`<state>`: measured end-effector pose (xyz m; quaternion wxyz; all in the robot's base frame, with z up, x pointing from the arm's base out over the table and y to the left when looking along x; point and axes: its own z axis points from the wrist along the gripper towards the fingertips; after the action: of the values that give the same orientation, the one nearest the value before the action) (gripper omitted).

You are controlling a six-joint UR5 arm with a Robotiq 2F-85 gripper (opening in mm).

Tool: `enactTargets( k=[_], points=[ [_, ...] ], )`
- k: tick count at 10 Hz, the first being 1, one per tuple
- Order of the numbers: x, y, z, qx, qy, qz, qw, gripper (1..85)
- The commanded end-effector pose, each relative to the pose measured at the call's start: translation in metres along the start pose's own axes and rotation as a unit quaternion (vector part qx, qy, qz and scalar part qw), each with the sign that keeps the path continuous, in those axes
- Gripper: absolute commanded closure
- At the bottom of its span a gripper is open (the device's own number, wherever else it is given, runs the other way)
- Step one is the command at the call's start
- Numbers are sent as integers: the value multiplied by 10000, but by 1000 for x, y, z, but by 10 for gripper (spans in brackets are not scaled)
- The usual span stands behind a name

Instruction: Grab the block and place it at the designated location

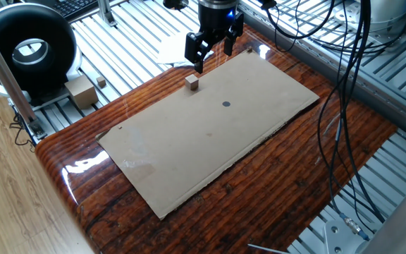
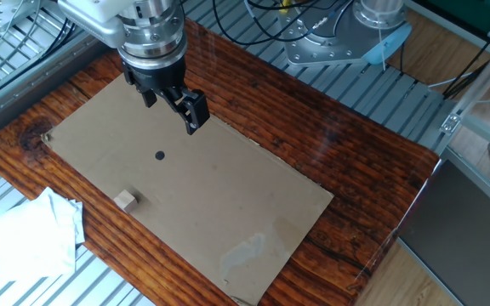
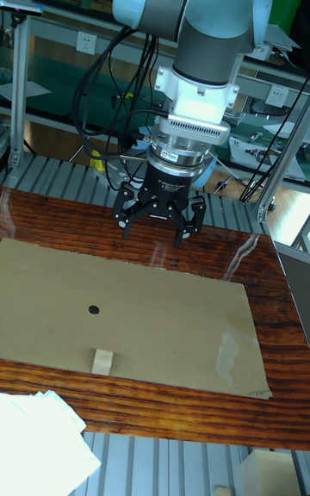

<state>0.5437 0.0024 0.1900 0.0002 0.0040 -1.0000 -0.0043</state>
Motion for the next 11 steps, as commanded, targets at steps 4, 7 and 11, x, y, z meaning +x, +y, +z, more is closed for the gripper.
enactTargets(
  k=[4, 7, 11],
  points=[
    [-25, -21, 0, 485, -471, -152, 9976, 847],
    [-25, -21, 0, 485, -471, -159, 9976, 847],
    [-25, -20, 3, 469, -465, -135, 9977, 847]
  ],
)
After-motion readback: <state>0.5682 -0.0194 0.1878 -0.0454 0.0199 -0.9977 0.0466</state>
